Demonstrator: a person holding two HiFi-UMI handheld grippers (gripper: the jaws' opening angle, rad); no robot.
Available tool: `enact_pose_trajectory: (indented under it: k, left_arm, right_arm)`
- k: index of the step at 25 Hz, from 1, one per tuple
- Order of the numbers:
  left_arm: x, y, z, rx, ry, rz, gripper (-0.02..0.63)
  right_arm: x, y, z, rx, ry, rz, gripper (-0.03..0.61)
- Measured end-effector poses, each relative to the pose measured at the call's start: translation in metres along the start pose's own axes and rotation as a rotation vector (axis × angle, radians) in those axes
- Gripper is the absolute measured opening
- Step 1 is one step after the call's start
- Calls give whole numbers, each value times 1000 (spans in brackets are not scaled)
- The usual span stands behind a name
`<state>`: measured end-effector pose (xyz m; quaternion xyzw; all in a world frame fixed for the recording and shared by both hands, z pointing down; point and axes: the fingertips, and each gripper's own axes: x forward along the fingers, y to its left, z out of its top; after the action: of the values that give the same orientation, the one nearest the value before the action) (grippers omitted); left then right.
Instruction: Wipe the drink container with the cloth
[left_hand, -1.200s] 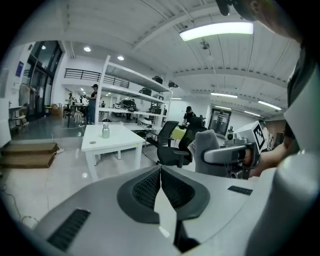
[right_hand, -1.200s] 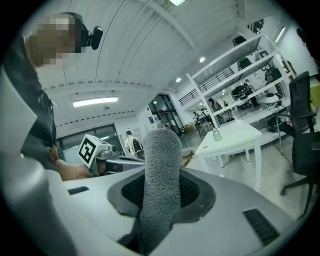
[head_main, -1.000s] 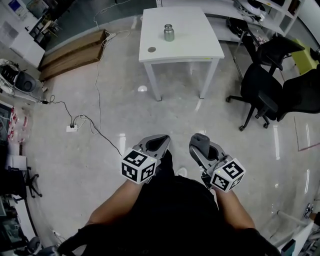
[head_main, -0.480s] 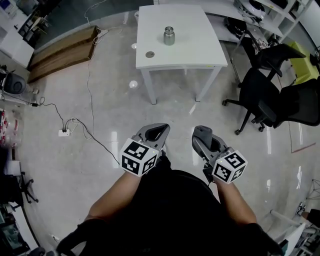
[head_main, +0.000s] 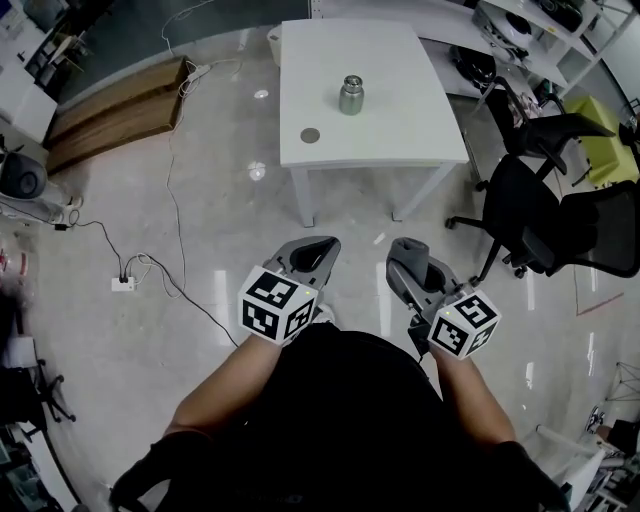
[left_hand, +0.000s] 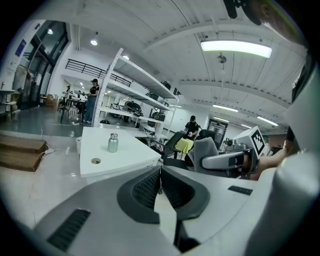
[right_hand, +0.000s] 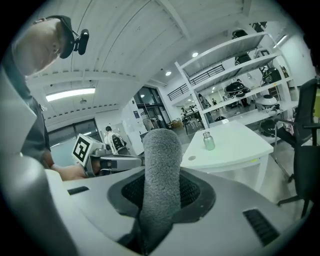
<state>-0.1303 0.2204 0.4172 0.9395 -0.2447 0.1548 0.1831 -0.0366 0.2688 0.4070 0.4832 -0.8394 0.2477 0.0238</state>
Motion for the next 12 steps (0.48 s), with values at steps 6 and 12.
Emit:
enact_pose_trajectory:
  k: [6,12]
  left_arm:
    - [6,31,6,2,16,-14,18]
    - [9,47,3,8,22,-4,18]
  right_arm:
    - [31,-7,2,37,8,-25,98]
    - [43,-20,7,59,2,-52,98]
